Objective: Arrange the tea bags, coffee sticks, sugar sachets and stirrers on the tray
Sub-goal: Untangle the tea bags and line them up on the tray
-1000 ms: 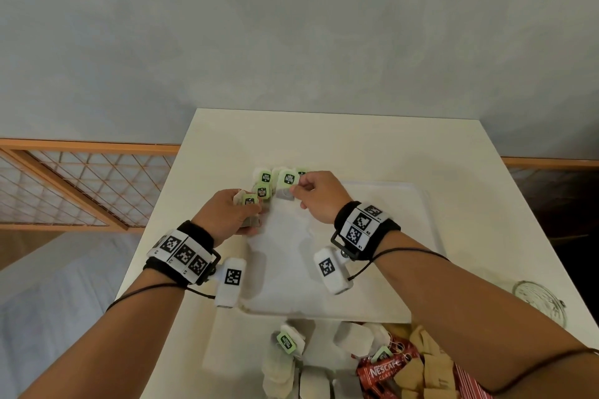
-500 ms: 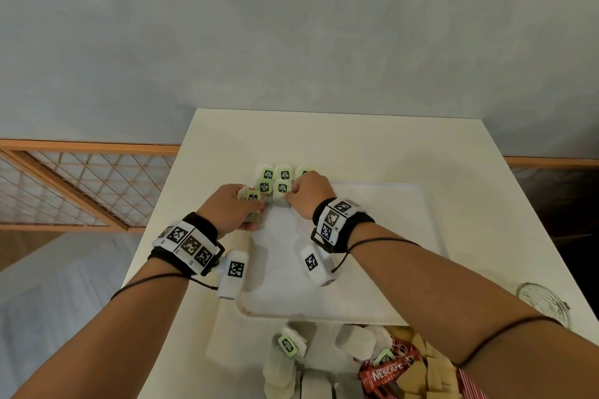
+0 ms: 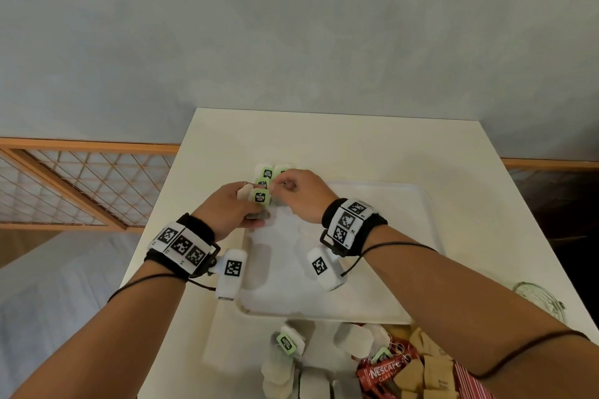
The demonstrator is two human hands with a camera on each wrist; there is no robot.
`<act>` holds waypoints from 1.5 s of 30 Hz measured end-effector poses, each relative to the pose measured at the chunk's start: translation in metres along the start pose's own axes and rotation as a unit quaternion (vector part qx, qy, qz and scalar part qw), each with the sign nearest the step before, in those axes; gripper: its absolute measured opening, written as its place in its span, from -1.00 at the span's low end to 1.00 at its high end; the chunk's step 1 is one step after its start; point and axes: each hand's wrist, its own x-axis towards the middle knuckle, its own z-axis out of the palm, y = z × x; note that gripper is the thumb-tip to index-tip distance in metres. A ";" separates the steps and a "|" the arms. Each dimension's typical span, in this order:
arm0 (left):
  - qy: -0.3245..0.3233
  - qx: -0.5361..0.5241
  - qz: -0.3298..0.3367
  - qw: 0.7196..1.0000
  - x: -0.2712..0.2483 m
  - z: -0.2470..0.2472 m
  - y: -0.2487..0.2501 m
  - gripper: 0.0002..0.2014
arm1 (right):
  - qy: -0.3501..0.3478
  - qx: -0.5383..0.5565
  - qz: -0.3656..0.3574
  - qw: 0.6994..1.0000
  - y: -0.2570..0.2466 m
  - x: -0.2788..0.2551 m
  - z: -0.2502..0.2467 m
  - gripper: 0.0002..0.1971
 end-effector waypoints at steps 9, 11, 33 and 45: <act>-0.058 -0.012 0.020 0.998 -0.006 0.015 0.006 -0.83 | -0.049 0.098 -0.055 0.992 0.000 -0.024 -0.005 -0.75; -0.063 0.000 0.019 0.998 -0.008 0.018 0.005 -0.86 | -0.033 0.081 -0.057 0.994 0.006 -0.026 -0.005 -0.87; -0.010 0.028 -0.012 0.999 0.005 0.028 -0.013 -0.92 | 0.052 0.039 0.034 0.997 0.031 -0.010 -0.026 -0.85; 0.001 0.030 -0.035 0.999 0.017 0.021 -0.014 -0.78 | 0.087 -0.078 0.117 0.986 0.046 0.018 -0.018 -0.82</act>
